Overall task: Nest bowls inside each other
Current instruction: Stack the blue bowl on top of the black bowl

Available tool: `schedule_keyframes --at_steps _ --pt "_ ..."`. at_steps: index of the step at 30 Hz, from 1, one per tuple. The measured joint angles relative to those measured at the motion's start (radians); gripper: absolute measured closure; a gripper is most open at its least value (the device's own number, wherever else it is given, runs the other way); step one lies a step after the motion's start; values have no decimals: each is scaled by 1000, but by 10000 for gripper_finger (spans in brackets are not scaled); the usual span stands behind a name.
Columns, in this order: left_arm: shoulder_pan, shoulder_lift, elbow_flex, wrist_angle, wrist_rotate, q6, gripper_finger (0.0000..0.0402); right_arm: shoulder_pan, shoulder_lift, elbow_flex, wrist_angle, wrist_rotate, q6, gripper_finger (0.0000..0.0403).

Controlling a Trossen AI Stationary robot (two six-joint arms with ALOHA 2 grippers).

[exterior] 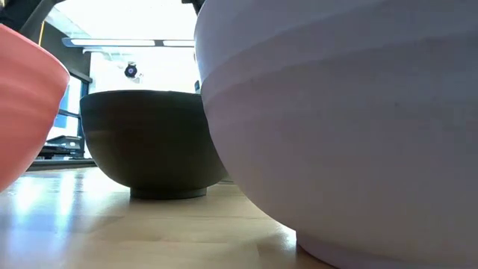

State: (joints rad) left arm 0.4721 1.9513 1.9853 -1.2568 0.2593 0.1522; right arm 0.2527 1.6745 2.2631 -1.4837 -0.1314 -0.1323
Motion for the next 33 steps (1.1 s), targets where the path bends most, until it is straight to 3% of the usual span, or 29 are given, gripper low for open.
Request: schedule_keyframes --at_steps 33 --pt "-25 55 15 -44 -9 -21 401 -1 0 -1 37 16 -25 284"
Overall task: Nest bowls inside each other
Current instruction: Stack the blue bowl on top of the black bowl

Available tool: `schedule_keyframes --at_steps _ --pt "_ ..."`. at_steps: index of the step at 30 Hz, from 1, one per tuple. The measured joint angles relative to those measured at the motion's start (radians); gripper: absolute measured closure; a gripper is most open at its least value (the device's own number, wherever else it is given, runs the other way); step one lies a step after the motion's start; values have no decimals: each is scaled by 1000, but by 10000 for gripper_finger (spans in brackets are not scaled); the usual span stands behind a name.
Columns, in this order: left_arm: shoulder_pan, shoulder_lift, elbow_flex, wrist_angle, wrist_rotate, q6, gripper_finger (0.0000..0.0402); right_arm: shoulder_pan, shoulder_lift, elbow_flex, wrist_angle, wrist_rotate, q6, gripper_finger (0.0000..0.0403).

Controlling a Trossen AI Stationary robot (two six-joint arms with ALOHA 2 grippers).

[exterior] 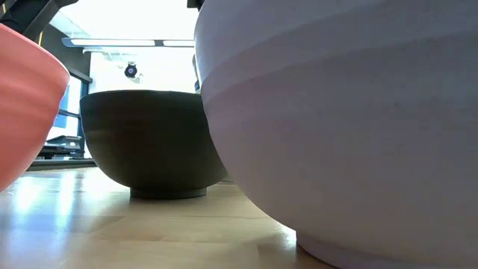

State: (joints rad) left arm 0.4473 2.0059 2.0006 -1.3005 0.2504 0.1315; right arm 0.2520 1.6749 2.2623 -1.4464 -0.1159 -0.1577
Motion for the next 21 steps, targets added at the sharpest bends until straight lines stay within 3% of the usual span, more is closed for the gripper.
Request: schedule_keyframes --at_steps 21 --pt "-15 11 -43 32 -11 3 401 -1 1 -105 17 -1 0 284"
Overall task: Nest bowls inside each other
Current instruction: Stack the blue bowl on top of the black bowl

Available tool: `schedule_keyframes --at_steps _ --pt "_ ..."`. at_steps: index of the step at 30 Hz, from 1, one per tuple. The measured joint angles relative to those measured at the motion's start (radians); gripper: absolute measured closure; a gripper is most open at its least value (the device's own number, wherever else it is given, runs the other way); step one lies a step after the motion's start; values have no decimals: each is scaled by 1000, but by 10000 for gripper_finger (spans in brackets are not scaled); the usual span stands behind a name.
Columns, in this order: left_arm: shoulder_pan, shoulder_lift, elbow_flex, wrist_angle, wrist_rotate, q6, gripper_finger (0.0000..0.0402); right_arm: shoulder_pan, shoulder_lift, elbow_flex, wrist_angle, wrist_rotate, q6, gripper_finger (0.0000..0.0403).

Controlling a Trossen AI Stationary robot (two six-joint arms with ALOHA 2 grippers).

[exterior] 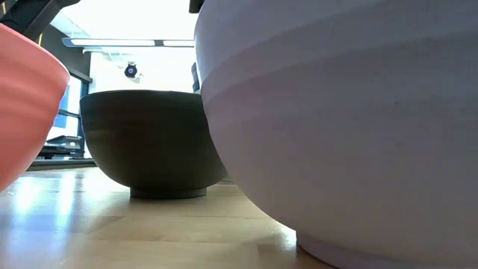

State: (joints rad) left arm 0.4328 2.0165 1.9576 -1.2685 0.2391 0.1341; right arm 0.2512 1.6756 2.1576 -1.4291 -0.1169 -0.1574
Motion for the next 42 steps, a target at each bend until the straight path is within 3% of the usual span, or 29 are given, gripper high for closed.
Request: schedule_keyframes --at_steps 23,42 --pt "-3 75 57 -15 -26 11 387 -3 0 -13 5 -4 -25 284" --pt "-21 73 113 -14 23 60 225 -3 0 -13 -4 1 0 284"
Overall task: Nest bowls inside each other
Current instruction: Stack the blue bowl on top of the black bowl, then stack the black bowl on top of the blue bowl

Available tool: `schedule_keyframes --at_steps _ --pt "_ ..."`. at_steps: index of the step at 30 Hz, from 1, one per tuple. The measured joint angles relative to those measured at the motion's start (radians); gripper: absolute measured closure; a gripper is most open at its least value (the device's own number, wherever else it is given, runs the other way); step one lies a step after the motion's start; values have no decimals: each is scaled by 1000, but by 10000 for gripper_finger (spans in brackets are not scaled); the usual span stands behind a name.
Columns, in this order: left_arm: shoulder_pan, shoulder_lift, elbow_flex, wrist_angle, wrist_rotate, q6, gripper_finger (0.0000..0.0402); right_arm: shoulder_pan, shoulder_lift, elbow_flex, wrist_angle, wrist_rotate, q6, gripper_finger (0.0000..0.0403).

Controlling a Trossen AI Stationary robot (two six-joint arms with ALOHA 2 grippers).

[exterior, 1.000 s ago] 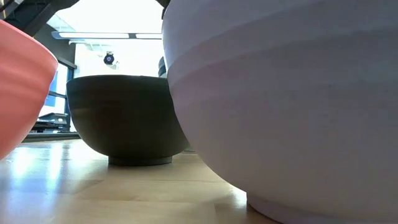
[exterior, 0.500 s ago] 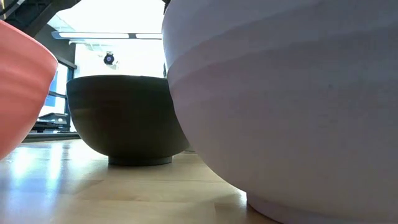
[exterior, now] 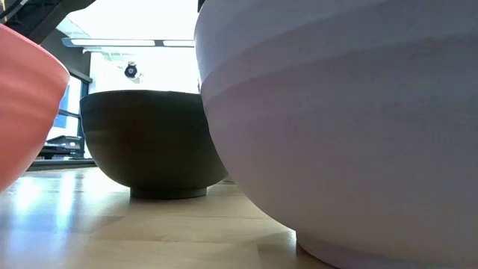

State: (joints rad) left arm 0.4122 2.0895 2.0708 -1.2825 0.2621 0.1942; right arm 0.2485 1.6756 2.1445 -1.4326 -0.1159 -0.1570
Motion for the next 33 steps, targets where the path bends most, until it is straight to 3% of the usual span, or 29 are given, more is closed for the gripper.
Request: schedule_keyframes --at_steps 8,20,27,33 --pt "28 -19 0 -8 27 20 197 0 0 0 -16 0 20 284" --pt "58 -134 -22 -234 50 52 197 0 0 0 -81 2 125 284" --pt "-34 -227 -146 -262 48 29 197 11 0 0 -138 40 205 284" --pt "-133 -336 -363 -115 48 -23 197 41 0 0 -138 100 202 284"
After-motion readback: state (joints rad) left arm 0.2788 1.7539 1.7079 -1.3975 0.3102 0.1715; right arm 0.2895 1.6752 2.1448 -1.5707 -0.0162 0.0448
